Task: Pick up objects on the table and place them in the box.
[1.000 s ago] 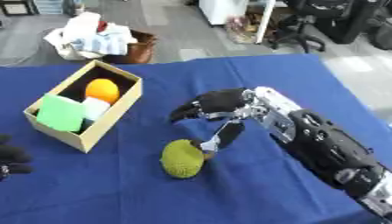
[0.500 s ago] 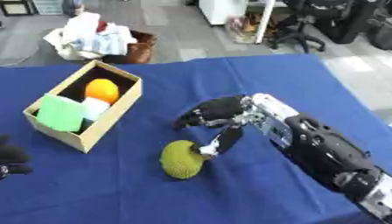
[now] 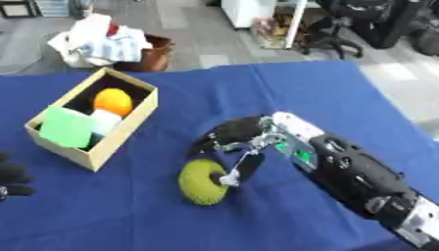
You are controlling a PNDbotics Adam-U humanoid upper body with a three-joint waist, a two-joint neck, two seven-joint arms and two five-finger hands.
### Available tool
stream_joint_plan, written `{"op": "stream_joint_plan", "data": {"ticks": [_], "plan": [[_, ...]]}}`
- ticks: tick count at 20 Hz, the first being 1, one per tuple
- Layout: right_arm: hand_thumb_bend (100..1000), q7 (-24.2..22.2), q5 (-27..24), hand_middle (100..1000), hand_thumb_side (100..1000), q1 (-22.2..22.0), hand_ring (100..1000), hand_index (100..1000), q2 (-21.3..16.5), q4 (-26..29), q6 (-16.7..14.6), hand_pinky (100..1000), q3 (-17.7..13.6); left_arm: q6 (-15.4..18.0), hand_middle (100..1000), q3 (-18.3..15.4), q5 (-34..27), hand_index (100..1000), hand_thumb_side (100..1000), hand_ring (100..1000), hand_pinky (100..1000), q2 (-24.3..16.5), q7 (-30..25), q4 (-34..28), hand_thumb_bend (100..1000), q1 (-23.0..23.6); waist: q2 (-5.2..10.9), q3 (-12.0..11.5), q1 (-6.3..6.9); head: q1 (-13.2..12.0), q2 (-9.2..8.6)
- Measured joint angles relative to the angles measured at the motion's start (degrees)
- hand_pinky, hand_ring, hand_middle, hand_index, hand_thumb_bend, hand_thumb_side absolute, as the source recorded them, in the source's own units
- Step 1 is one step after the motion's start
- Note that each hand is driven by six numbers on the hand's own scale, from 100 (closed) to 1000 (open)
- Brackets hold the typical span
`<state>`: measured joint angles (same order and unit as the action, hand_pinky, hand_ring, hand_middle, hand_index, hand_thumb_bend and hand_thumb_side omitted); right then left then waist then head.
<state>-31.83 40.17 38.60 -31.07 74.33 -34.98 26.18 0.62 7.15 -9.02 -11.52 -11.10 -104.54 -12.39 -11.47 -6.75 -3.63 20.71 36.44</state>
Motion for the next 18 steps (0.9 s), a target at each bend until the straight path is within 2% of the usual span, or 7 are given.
{"op": "stream_joint_plan", "data": {"ticks": [1, 4, 7, 11, 18], "plan": [[100, -0.26, -0.21, 888, 296, 0.06, 897, 938, 0.06, 0.17, 0.26, 863, 0.02, 0.00, 603, 0.00, 0.00, 805, 858, 650, 617, 0.00, 0.00, 0.00, 100, 0.00, 0.00, -0.04, 0.00, 0.01, 0.00], [100, -0.82, -0.70, 874, 284, 0.21, 893, 808, 0.08, 0.41, 0.82, 860, 0.01, -0.01, 603, 0.00, 0.00, 805, 858, 650, 617, 0.00, 0.01, 0.00, 100, 0.00, 0.00, -0.10, 0.00, 0.01, 0.00], [100, -0.76, -1.88, 822, 265, 0.23, 857, 601, 0.08, 0.95, 0.76, 841, -0.12, -0.04, 603, 0.00, 0.00, 805, 858, 650, 617, 0.00, 0.04, 0.00, 100, 0.00, 0.00, -0.10, 0.00, 0.01, 0.00], [100, 0.76, -5.04, 770, 246, 0.29, 819, 452, 0.08, 2.11, -0.76, 821, -1.07, -0.07, 603, 0.00, 0.00, 805, 858, 650, 616, 0.00, 0.07, 0.00, 100, 0.00, 0.00, -0.08, 0.00, 0.00, 0.00], [100, 3.07, -10.29, 738, 230, 1.22, 789, 397, 0.08, 3.12, -3.07, 807, -2.43, -0.08, 603, 0.00, 0.00, 805, 858, 650, 616, 0.00, 0.09, 0.00, 100, 0.01, 0.00, -0.04, 0.00, 0.00, 0.00]]}}
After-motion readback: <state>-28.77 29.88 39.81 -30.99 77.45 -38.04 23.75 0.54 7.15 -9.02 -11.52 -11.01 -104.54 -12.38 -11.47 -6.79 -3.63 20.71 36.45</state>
